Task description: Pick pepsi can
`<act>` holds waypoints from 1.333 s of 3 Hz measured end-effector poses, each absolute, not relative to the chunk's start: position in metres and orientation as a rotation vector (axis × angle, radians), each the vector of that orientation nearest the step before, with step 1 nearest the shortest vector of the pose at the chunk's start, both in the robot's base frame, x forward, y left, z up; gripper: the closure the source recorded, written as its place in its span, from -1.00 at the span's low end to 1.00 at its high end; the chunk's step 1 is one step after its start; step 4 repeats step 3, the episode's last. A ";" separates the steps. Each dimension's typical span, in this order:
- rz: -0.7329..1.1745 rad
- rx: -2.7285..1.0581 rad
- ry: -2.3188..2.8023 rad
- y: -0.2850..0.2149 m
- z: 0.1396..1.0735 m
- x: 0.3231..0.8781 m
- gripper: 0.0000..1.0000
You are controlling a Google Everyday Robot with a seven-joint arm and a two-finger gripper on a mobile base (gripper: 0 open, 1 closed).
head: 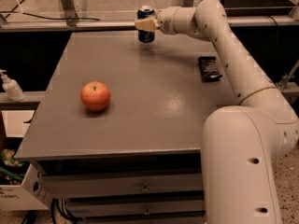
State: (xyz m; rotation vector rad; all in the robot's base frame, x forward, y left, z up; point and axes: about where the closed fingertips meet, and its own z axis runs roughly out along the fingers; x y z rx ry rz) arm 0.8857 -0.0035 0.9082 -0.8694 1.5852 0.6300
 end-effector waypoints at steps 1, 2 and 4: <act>0.739 -0.919 1.560 0.010 0.941 0.840 1.00; 0.827 -1.014 1.568 0.015 0.970 0.771 1.00; 0.884 -1.038 1.597 0.001 0.993 0.701 1.00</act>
Offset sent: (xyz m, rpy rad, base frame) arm -0.2113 0.0156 0.0971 -0.0207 0.1316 0.3281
